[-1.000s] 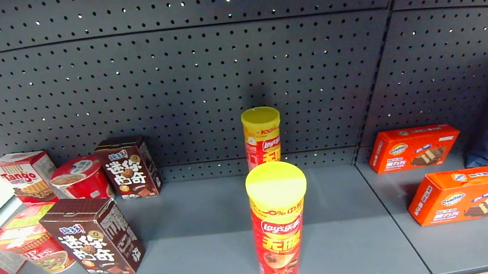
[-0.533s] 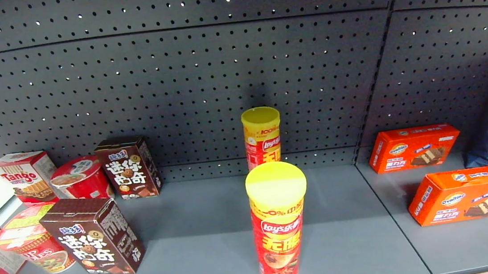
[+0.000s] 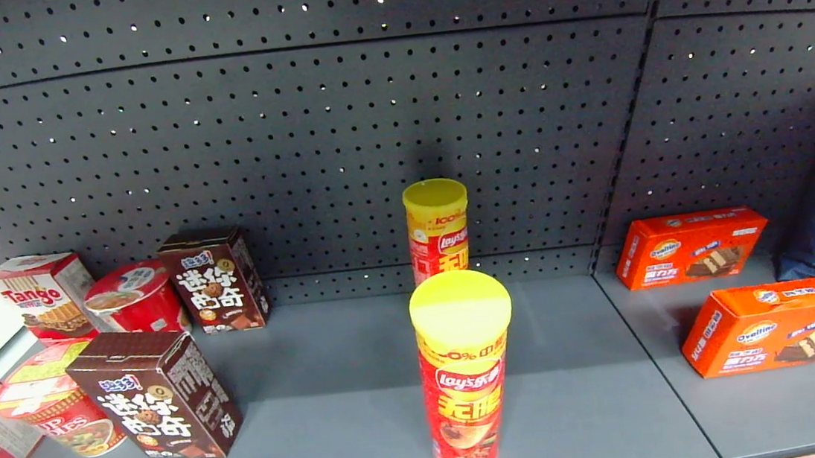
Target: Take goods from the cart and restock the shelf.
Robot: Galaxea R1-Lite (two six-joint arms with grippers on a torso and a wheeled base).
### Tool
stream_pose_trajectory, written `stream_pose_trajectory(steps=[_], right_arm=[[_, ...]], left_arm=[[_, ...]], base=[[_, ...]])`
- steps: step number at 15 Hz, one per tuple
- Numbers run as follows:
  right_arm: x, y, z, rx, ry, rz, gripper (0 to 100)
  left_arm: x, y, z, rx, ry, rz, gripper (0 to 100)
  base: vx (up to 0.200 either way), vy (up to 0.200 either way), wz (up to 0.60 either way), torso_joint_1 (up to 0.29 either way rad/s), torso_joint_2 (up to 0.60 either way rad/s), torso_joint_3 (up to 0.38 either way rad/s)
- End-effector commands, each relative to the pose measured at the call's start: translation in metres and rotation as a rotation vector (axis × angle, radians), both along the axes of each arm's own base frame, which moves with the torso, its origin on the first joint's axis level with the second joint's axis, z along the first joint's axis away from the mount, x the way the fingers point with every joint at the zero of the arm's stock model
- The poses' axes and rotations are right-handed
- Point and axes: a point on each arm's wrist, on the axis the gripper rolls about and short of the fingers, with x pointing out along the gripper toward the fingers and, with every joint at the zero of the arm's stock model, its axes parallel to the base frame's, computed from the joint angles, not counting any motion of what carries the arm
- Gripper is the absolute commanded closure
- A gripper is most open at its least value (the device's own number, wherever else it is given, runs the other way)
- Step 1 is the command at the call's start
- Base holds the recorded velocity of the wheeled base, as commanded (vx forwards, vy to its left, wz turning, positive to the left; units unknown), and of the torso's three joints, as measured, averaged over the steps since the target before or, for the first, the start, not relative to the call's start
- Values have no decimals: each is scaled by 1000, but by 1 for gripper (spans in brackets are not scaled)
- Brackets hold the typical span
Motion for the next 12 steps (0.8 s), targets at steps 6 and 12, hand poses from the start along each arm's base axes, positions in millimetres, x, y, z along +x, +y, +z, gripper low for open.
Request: stream_pose_trajectory(steps=[6, 12], right_arm=[[0, 0, 0, 0, 0, 1, 0], [0, 0, 0, 0, 0, 1, 0]], left_arm=[[-5, 0, -2, -10, -29, 57, 0], [-4, 3, -9, -37, 4, 205, 0]], base=[[0, 0, 0, 0, 0, 0], [0, 0, 0, 0, 0, 0]])
